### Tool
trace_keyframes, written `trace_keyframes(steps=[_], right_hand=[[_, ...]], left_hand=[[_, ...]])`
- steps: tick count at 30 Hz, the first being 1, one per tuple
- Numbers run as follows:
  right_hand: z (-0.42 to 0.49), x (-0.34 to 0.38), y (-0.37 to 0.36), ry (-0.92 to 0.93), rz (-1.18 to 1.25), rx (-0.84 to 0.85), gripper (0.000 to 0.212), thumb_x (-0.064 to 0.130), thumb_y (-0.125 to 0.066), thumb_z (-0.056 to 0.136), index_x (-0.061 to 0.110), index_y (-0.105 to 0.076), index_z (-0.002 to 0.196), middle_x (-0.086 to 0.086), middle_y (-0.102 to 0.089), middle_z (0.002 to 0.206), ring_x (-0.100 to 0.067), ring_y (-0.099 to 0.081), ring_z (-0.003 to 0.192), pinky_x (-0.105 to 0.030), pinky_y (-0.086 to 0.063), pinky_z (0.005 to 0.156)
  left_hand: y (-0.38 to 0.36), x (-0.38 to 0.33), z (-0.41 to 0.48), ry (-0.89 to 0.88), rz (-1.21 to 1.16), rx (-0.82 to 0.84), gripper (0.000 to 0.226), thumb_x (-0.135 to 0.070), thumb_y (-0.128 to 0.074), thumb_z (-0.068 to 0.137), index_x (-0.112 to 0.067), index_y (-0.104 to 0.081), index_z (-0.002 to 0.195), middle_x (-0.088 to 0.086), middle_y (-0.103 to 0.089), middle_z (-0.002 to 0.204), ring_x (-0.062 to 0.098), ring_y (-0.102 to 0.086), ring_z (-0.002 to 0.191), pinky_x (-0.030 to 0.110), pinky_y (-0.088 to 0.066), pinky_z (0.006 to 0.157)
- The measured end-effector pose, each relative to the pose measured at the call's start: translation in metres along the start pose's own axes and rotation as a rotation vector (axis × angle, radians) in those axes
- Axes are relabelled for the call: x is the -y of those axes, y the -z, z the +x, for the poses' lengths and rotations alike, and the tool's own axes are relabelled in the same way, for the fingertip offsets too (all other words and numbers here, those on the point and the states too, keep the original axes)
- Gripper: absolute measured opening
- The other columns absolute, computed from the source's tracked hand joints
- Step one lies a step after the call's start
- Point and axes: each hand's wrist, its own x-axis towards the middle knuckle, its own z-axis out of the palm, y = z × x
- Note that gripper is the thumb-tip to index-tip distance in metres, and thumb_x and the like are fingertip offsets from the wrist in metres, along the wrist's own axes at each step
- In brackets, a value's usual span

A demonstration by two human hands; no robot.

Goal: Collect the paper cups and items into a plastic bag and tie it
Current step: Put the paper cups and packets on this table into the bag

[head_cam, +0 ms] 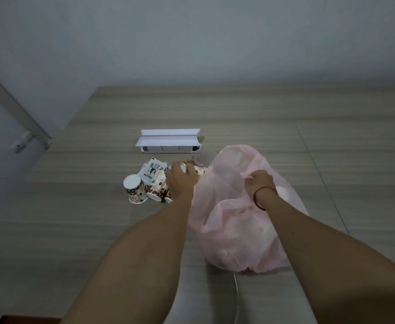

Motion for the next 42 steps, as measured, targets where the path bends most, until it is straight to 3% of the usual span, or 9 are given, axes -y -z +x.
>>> trace_keyframes(steps=[5, 9, 15, 18, 23, 27, 34, 38, 42], right_hand=[[-0.022, 0.010, 0.027, 0.056, 0.049, -0.057, 0.032, 0.018, -0.048, 0.090, 0.002, -0.067, 0.110, -0.021, -0.063, 0.120, -0.036, -0.058, 0.112, -0.034, -0.048, 0.091], [-0.043, 0.005, 0.044, 0.064, 0.077, -0.090, 0.031, 0.016, -0.050, 0.089, 0.000, -0.066, 0.110, -0.021, -0.063, 0.120, -0.036, -0.059, 0.112, -0.033, -0.049, 0.089], [-0.070, -0.013, 0.061, 0.047, 0.118, -0.140, 0.028, 0.011, -0.049, 0.089, -0.001, -0.067, 0.107, -0.022, -0.065, 0.117, -0.035, -0.061, 0.108, -0.032, -0.049, 0.087], [-0.076, -0.017, 0.067, 0.027, 0.138, -0.150, 0.026, 0.011, -0.049, 0.089, -0.001, -0.068, 0.102, -0.023, -0.066, 0.111, -0.036, -0.062, 0.104, -0.035, -0.050, 0.084], [-0.077, -0.020, 0.072, -0.002, 0.191, -0.165, 0.021, 0.010, -0.047, 0.087, 0.005, -0.067, 0.085, -0.022, -0.063, 0.095, -0.033, -0.061, 0.083, -0.030, -0.041, 0.068], [-0.072, -0.014, 0.078, -0.038, 0.344, -0.202, 0.017, 0.009, -0.047, 0.087, 0.006, -0.063, 0.085, -0.018, -0.060, 0.091, -0.030, -0.056, 0.078, -0.028, -0.039, 0.067], [-0.067, 0.002, 0.087, -0.034, 0.505, -0.248, 0.026, 0.010, -0.047, 0.088, -0.005, -0.065, 0.100, -0.010, -0.057, 0.088, -0.023, -0.051, 0.076, -0.026, -0.037, 0.067], [-0.064, -0.003, 0.084, 0.024, 0.423, -0.218, 0.019, 0.012, -0.047, 0.090, 0.002, -0.063, 0.092, -0.010, -0.053, 0.088, -0.022, -0.048, 0.079, -0.027, -0.036, 0.069], [-0.063, -0.009, 0.082, 0.044, 0.365, -0.173, 0.020, 0.011, -0.048, 0.088, 0.009, -0.054, 0.069, -0.010, -0.052, 0.082, -0.023, -0.047, 0.076, -0.027, -0.036, 0.067]], left_hand=[[0.023, -0.024, -0.024, -0.085, -0.360, -0.140, 0.039, -0.035, -0.040, 0.099, -0.007, -0.053, 0.124, 0.017, -0.053, 0.126, 0.031, -0.051, 0.116, 0.034, -0.042, 0.092], [0.019, -0.028, -0.062, -0.128, -0.435, 0.060, 0.045, -0.049, -0.047, 0.094, -0.012, -0.058, 0.116, 0.013, -0.062, 0.116, 0.030, -0.062, 0.107, 0.047, -0.053, 0.093], [-0.003, -0.011, -0.107, -0.133, -0.299, 0.362, 0.047, -0.048, -0.072, 0.079, -0.012, -0.057, 0.105, 0.008, -0.065, 0.107, 0.024, -0.063, 0.098, 0.038, -0.054, 0.088], [-0.013, -0.006, -0.120, -0.132, -0.251, 0.375, 0.052, -0.045, -0.077, 0.075, -0.012, -0.055, 0.108, 0.004, -0.063, 0.104, 0.017, -0.059, 0.090, 0.022, -0.045, 0.066], [-0.008, -0.034, -0.125, 0.245, -0.847, 0.259, 0.039, -0.041, -0.067, 0.085, -0.005, -0.065, 0.100, 0.011, -0.068, 0.101, 0.021, -0.068, 0.083, 0.034, -0.061, 0.070], [0.005, -0.054, -0.128, 0.309, -1.111, 0.462, 0.043, -0.046, -0.061, 0.087, -0.006, -0.068, 0.101, 0.013, -0.070, 0.093, 0.022, -0.067, 0.066, 0.030, -0.058, 0.055], [-0.003, -0.040, -0.136, 0.276, -0.804, 0.620, 0.062, -0.060, -0.041, 0.093, -0.010, -0.064, 0.122, 0.010, -0.070, 0.113, 0.026, -0.066, 0.102, 0.036, -0.053, 0.092], [-0.006, -0.036, -0.141, 0.198, -0.592, 0.513, 0.043, -0.054, -0.047, 0.094, -0.015, -0.059, 0.081, 0.006, -0.064, 0.089, 0.017, -0.059, 0.076, 0.026, -0.047, 0.064], [-0.003, -0.043, -0.130, 0.281, -0.869, 0.358, 0.036, -0.043, -0.054, 0.095, -0.008, -0.057, 0.100, 0.016, -0.066, 0.109, 0.024, -0.064, 0.084, 0.035, -0.054, 0.075]])
